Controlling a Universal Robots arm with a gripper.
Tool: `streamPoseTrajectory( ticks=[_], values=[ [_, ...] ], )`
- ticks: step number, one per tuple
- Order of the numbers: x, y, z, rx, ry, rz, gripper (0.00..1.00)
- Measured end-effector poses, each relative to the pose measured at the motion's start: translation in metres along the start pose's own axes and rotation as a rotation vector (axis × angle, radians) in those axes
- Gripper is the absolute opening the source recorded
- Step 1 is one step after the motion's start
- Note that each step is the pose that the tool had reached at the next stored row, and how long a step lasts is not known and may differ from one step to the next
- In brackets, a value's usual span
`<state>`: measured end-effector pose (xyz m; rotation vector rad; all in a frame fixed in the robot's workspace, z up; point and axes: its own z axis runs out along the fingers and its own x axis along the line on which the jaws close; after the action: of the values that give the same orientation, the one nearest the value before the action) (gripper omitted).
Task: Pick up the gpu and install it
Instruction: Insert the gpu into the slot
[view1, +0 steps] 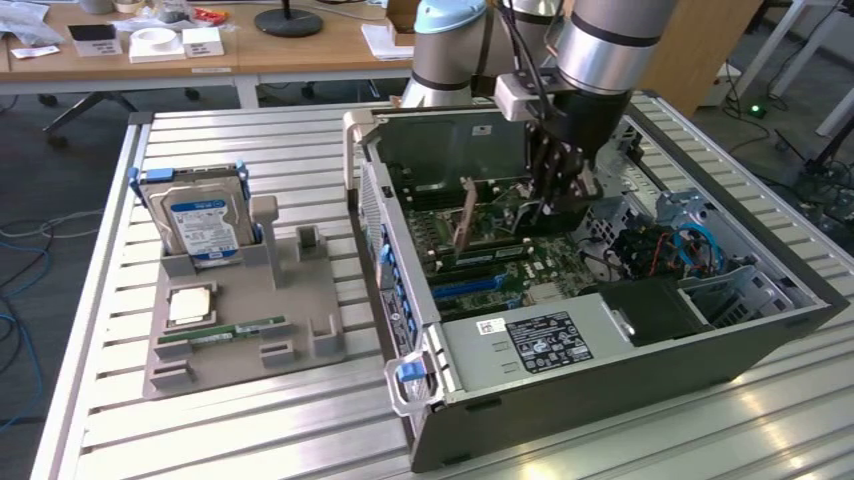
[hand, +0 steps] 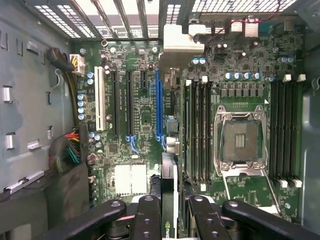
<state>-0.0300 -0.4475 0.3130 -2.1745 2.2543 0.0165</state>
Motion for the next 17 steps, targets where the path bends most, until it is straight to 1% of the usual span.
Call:
streamPoseTrajectory(
  ticks=[8, 12, 17],
  values=[
    [0.0, 0.0012, 0.0134, 0.0, -0.0001, 0.0, 0.26],
    [0.001, 0.0017, 0.0146, 0.0, 0.0, 0.0, 0.26],
    [0.004, 0.0037, 0.0152, 0.0, -0.0001, 0.0, 0.26]
  ],
)
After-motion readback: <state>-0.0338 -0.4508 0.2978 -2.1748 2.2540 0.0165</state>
